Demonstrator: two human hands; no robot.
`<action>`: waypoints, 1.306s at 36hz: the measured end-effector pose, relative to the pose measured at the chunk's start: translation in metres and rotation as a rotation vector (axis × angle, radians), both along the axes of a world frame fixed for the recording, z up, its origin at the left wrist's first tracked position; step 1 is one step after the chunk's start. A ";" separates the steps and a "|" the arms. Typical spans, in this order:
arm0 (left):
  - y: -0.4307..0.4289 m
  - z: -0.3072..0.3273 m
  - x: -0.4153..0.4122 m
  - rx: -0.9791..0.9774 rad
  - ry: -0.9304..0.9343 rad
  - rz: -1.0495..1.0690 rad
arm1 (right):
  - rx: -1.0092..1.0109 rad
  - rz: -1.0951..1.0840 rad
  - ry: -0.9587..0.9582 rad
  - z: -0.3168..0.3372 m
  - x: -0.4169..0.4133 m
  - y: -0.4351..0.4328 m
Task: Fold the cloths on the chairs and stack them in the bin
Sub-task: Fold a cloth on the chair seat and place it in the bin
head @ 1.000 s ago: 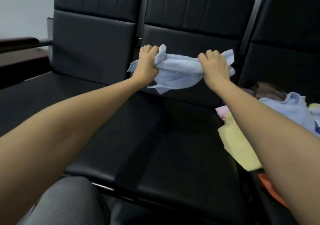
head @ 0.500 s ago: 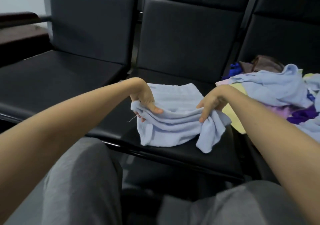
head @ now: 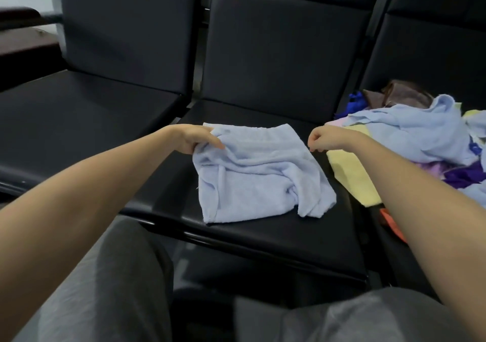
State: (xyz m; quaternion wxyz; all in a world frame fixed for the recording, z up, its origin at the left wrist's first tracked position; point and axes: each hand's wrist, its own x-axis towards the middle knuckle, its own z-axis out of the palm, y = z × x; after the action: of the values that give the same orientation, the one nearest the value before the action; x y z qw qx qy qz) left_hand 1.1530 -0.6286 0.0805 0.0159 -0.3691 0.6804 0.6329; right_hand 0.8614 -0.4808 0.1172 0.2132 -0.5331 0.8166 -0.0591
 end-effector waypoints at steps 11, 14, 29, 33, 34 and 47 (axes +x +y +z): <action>-0.030 0.003 -0.029 -0.414 -0.365 0.057 | 0.237 0.217 0.091 -0.048 0.005 -0.033; -0.037 0.011 -0.037 -0.504 -0.444 -0.044 | 0.224 0.237 0.109 -0.046 -0.001 -0.044; -0.082 -0.031 -0.063 -0.807 -0.329 0.139 | -0.250 -0.144 -0.080 -0.049 -0.017 -0.100; -0.084 -0.029 -0.070 -0.805 -0.397 0.024 | -0.145 -0.103 -0.059 -0.059 -0.012 -0.108; -0.085 -0.026 -0.071 -0.779 -0.409 0.012 | -0.131 -0.122 -0.076 -0.059 -0.013 -0.111; -0.092 -0.029 -0.078 -1.170 -0.534 0.137 | -0.432 -0.207 -0.039 -0.066 -0.027 -0.134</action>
State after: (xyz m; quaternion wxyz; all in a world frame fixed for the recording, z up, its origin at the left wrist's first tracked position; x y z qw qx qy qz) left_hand 1.0749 -0.7203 0.0515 -0.0597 -0.5041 0.8605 0.0433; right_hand 0.8345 -0.6147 0.0516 0.1029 -0.4787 0.8310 -0.2640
